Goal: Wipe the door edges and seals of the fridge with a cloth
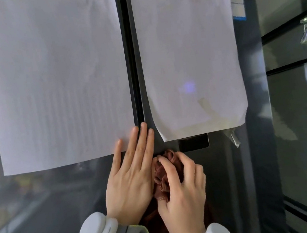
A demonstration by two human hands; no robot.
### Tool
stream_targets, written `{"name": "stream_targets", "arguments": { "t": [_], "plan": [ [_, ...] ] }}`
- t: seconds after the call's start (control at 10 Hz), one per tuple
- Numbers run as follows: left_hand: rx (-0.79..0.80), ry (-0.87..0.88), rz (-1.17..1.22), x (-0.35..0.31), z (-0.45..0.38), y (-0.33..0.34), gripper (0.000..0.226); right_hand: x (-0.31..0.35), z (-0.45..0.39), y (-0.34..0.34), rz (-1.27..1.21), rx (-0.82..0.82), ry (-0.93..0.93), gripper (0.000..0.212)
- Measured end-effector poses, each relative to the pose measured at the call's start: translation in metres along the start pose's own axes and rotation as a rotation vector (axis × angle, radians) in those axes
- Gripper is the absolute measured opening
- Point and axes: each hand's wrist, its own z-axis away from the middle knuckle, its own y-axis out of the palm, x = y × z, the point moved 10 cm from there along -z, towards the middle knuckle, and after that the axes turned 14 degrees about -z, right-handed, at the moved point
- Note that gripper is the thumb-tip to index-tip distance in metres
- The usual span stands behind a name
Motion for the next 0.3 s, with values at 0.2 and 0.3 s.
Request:
{"name": "stream_targets", "arguments": {
  "t": [0.2,0.3],
  "plan": [
    [0.009,0.010,0.041,-0.001,-0.004,-0.001,0.054,-0.005,-0.005,-0.001,-0.072,0.119,0.028,0.063],
    [0.033,-0.010,0.163,0.004,-0.004,-0.010,0.055,-0.012,-0.011,-0.033,-0.320,0.087,0.065,0.050]
  ]
}}
